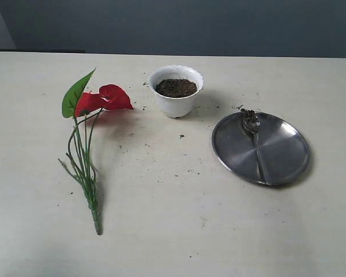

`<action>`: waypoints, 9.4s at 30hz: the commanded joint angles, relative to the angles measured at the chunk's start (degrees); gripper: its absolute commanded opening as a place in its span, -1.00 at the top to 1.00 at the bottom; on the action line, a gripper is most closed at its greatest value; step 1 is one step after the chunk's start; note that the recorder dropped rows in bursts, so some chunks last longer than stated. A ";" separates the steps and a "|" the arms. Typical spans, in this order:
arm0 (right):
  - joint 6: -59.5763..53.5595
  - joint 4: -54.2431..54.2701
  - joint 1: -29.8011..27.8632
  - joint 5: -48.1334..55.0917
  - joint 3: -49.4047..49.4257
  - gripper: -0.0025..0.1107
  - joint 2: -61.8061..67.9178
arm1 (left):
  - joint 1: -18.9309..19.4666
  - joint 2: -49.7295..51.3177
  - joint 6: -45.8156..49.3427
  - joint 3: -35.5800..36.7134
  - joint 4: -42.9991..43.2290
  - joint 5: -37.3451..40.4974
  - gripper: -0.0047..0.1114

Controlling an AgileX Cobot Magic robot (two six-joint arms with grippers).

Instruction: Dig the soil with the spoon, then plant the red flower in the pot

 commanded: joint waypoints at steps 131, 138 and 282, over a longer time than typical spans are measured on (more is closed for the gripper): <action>-14.20 23.20 -18.17 -14.75 60.51 0.97 -57.60 | -0.42 -0.23 -0.02 0.29 -0.53 -0.39 0.91; -14.31 22.41 -18.17 -14.75 60.51 0.97 -57.60 | -0.42 -0.23 -0.02 0.29 -0.53 -0.39 0.91; -14.19 23.79 -18.17 -14.75 60.51 0.97 -57.60 | -7.24 34.83 36.35 -49.70 -32.41 -1.20 0.91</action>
